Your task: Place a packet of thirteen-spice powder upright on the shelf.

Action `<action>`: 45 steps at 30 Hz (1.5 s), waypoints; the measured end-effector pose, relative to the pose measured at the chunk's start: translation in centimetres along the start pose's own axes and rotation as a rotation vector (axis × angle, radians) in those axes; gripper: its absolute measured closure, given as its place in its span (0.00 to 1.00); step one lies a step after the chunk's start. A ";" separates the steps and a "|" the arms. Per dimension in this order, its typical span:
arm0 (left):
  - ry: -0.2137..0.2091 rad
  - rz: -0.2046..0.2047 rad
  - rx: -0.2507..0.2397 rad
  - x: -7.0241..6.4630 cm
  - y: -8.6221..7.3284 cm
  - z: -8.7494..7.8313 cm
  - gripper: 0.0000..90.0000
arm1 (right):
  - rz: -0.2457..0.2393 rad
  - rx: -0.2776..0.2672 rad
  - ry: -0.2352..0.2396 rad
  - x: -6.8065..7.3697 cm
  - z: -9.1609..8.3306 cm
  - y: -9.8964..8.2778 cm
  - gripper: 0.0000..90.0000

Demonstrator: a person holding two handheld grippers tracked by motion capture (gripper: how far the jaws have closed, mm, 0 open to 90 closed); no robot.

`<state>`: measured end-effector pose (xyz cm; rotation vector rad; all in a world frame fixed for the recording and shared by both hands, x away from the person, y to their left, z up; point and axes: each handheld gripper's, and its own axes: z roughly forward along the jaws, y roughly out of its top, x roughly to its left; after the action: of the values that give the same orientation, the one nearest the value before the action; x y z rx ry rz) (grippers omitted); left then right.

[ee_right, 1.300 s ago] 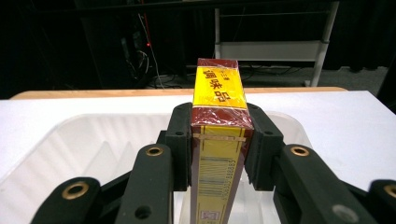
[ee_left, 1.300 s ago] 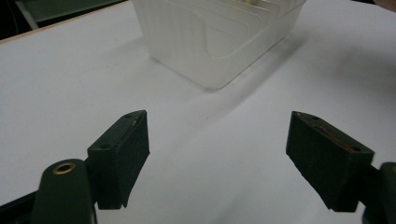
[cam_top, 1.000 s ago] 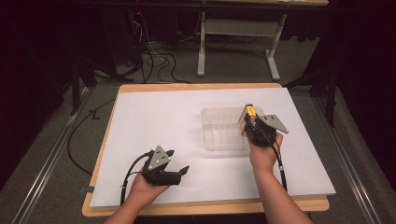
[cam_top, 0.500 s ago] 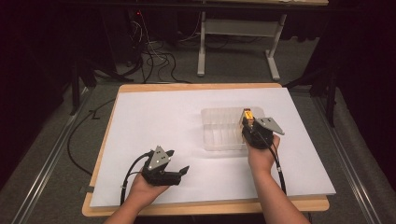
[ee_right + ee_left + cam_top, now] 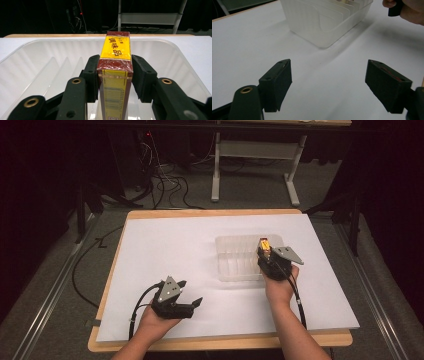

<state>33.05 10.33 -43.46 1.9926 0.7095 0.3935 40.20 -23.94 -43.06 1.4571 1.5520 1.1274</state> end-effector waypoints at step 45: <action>0.013 -0.012 -0.019 0.0 0.2 0.2 0.25 | -0.063 0.080 0.245 -6.8 -10.8 -4.8 0.09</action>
<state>33.21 10.15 -43.36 1.9689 0.7234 0.4041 29.13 -31.96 -44.05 1.3507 1.8171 1.2557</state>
